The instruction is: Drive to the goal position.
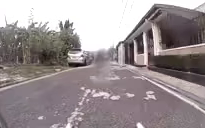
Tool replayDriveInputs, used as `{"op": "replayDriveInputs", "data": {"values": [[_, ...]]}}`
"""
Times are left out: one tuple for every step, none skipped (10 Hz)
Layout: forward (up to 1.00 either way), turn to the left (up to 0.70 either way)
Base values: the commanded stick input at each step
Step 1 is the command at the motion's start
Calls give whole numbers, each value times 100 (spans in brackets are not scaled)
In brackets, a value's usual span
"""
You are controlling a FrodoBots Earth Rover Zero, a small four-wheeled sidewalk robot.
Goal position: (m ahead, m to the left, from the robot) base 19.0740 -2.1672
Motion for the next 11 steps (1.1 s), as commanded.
{"op": "replayDriveInputs", "data": {"values": [[51, 0], [68, 0], [77, 0], [80, 0], [79, 0], [65, 0], [60, 0], [29, 0], [11, 0], [10, 0], [10, 0]]}}
